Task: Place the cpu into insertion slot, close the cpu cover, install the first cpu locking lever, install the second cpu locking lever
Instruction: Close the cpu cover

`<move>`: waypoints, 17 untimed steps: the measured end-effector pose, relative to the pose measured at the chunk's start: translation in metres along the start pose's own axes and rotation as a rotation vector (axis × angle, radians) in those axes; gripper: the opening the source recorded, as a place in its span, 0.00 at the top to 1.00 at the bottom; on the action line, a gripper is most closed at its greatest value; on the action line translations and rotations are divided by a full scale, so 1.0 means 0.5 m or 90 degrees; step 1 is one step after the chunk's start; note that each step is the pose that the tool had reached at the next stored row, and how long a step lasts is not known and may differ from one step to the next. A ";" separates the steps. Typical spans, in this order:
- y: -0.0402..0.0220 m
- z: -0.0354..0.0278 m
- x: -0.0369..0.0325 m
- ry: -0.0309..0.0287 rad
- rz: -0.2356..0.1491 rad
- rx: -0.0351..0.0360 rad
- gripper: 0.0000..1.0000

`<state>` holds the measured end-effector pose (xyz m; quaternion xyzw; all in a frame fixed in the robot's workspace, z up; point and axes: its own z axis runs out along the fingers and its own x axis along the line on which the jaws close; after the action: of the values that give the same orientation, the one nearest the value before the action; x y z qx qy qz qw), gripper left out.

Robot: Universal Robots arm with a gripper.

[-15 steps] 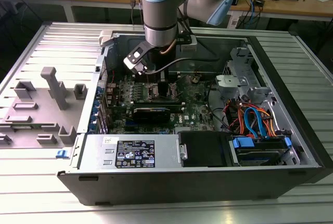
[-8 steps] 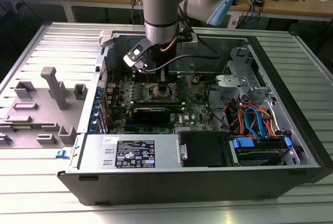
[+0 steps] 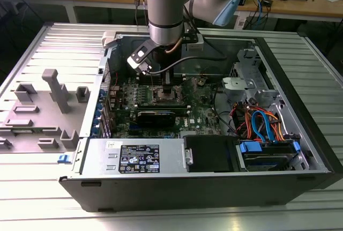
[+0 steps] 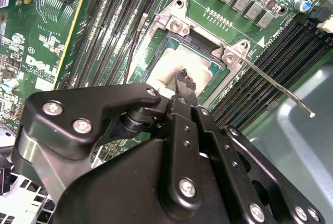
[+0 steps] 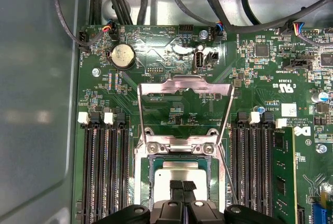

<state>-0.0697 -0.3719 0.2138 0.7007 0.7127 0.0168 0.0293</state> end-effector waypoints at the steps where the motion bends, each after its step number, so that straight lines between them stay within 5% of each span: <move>1: 0.000 0.000 0.000 0.0000 0.000 0.0000 0.89; 10: 0.000 0.000 0.000 0.0000 0.000 0.0001 0.89; 17: 0.002 -0.023 0.000 -0.0006 0.000 0.0001 0.89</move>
<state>-0.0697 -0.3719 0.2251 0.7007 0.7127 0.0164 0.0296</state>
